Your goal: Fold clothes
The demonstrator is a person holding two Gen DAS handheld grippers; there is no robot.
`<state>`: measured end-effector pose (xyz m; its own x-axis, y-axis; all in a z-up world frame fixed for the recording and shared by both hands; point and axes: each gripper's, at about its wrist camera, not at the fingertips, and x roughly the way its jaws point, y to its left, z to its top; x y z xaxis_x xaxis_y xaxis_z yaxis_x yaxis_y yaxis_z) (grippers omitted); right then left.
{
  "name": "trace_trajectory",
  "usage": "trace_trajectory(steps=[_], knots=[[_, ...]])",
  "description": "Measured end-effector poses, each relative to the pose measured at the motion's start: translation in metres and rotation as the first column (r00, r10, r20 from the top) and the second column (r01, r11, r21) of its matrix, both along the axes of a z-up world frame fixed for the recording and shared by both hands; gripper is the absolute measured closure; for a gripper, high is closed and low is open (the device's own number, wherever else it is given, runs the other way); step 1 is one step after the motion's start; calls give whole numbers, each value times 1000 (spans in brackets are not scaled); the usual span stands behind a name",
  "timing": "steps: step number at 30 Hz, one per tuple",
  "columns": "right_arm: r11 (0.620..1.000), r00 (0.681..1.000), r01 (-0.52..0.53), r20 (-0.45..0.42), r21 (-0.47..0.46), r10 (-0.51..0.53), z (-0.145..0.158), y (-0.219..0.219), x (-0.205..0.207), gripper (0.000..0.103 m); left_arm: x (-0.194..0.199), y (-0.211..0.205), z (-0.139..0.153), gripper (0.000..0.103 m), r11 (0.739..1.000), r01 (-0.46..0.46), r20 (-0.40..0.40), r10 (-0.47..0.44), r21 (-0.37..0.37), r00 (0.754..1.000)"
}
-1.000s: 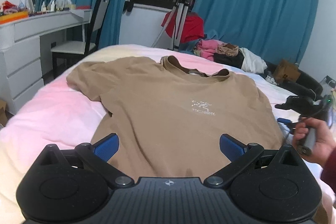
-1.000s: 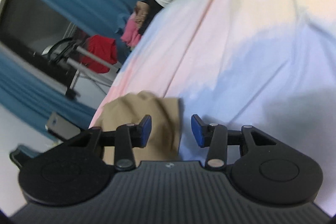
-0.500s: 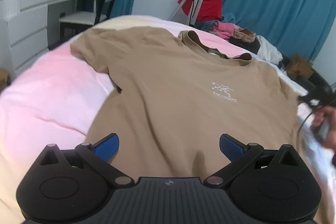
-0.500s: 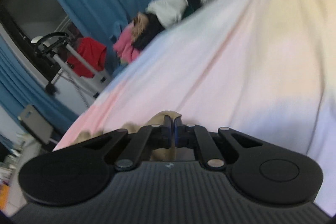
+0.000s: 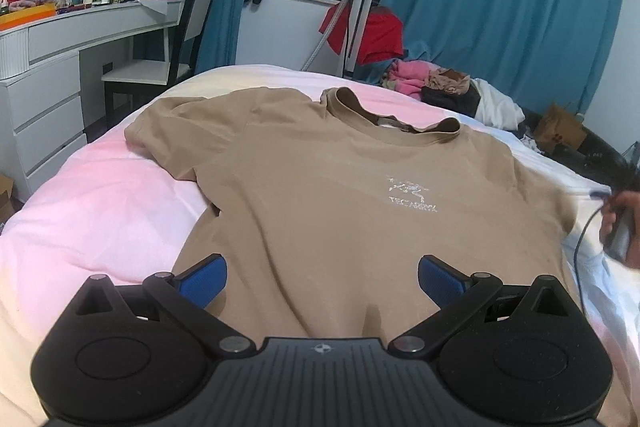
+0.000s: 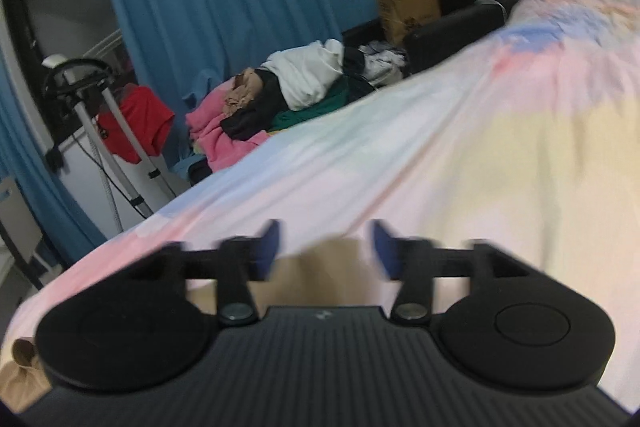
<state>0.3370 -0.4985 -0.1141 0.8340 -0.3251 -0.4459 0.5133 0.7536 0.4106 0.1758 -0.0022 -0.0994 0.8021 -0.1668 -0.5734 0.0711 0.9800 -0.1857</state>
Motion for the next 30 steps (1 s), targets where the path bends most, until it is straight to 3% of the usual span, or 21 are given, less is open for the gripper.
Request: trace_trajectory(steps=[6,9,12,13,14,17,20,23,30], knots=[[979,1000,23,-3,203,-22,-36,8,-43,40,-9,5,5,0,1000,-7,10,7,-19,1000],[962,999,14,-43,272,-2,-55,11,-45,49,-13,8,8,0,1000,-7,15,8,-30,1000],[941,999,17,-36,338,-5,-70,8,-37,69,-13,7,7,0,999,-8,14,9,-32,1000],[935,999,18,-36,353,-5,-74,8,-34,89,-12,7,6,0,999,-10,8,10,-34,1000],[936,999,14,-40,351,0,-75,9,-32,97,-10,6,4,0,999,-12,3,12,-36,1000],[957,998,-5,-64,289,25,-68,12,-30,99,-5,5,1,0,999,-16,-13,15,-41,1000],[991,987,-78,-132,107,92,-48,11,-30,99,-3,5,-2,0,999,-15,-20,14,-39,1000],[988,974,-139,-191,-68,124,-28,12,-30,100,-3,4,-2,0,999,-10,-14,10,-38,1000],[977,973,-143,-203,-157,109,-15,15,-45,98,-7,4,3,0,1000,-6,9,7,-18,1000]])
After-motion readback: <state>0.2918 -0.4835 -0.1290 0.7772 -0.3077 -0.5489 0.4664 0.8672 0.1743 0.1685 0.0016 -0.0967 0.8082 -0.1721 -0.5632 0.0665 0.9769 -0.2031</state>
